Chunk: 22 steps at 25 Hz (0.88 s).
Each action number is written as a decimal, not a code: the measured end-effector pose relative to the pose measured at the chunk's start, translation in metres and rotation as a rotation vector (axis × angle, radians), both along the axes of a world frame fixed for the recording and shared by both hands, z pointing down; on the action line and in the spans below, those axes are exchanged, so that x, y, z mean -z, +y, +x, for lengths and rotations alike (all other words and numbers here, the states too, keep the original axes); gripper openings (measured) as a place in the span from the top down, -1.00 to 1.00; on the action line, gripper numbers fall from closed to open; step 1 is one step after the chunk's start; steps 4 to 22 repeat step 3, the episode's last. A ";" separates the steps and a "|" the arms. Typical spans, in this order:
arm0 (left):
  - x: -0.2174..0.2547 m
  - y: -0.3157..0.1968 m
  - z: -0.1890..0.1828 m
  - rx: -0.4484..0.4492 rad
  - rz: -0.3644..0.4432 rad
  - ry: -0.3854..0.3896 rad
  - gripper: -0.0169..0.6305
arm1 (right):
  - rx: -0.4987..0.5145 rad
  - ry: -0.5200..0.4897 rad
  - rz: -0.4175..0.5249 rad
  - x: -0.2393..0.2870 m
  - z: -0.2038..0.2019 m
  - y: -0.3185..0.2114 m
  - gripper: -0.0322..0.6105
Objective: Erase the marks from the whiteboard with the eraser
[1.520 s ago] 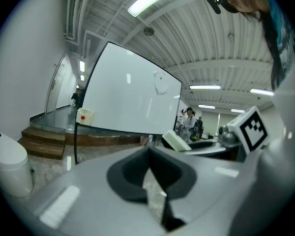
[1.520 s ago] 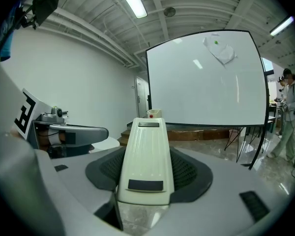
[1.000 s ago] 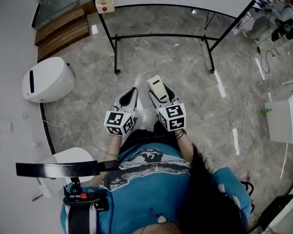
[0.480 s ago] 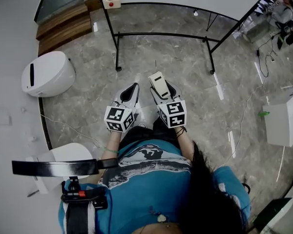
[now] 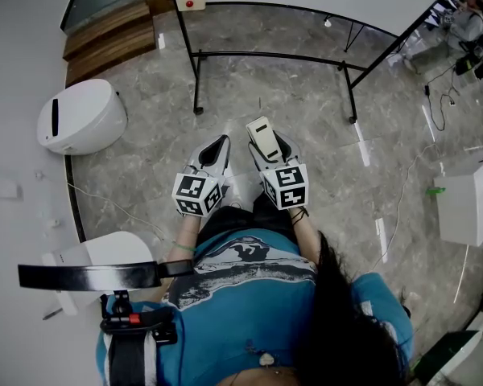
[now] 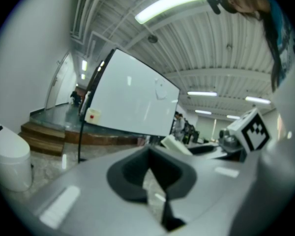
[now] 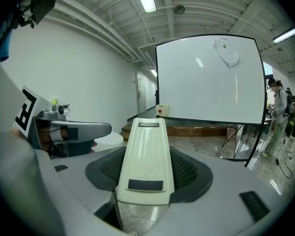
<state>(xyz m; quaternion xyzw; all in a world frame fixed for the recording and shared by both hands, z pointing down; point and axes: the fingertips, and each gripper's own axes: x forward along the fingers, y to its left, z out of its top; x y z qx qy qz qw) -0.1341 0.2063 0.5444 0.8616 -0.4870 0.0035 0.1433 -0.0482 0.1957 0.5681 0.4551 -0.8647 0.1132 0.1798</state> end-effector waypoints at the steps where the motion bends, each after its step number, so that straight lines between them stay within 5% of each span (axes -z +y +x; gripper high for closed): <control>1: 0.001 -0.001 0.001 0.001 0.000 0.000 0.94 | 0.000 0.000 0.000 0.001 0.001 -0.001 0.08; 22: 0.002 -0.003 0.003 0.004 -0.001 -0.001 0.94 | -0.001 -0.001 -0.001 0.002 0.004 -0.003 0.08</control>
